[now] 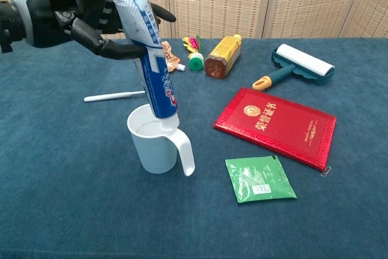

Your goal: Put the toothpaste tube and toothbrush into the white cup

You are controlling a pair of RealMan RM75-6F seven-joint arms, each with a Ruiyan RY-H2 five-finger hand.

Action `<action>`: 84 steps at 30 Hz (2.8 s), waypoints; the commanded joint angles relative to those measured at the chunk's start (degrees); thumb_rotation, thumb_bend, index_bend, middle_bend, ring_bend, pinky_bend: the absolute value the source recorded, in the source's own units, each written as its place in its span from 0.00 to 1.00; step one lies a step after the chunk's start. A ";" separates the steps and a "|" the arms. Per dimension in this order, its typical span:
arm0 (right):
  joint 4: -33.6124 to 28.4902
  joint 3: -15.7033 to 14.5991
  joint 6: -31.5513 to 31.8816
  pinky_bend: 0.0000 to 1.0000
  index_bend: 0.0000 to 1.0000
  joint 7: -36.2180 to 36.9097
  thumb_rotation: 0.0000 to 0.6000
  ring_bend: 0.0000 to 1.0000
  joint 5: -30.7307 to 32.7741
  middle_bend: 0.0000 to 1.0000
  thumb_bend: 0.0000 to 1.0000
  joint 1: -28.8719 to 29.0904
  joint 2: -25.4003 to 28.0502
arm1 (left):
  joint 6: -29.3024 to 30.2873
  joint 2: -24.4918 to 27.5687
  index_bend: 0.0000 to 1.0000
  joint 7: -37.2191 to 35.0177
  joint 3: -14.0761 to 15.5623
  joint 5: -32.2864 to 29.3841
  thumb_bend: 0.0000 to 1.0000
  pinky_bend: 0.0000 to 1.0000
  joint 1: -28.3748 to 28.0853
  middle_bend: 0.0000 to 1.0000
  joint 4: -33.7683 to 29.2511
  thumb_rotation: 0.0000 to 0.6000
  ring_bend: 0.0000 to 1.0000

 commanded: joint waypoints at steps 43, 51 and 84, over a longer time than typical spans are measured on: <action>0.70 0.11 0.85 0.24 0.17 0.59 1.00 0.24 0.25 0.28 0.31 -0.90 -0.44 | 2.46 -3.67 0.13 22.60 5.85 -6.60 0.40 0.14 -1.47 0.11 2.84 1.00 0.02; 0.65 0.10 1.03 0.24 0.17 0.50 1.00 0.24 -0.13 0.28 0.31 -0.89 -0.53 | 5.14 2.30 0.16 15.26 4.61 -5.96 0.40 0.14 1.02 0.11 1.51 1.00 0.02; -0.63 0.10 1.36 0.24 0.17 -0.47 1.00 0.24 -0.94 0.28 0.31 -0.78 0.11 | -3.96 -9.18 0.42 26.49 0.51 -31.28 0.40 0.14 -5.73 0.11 27.55 1.00 0.02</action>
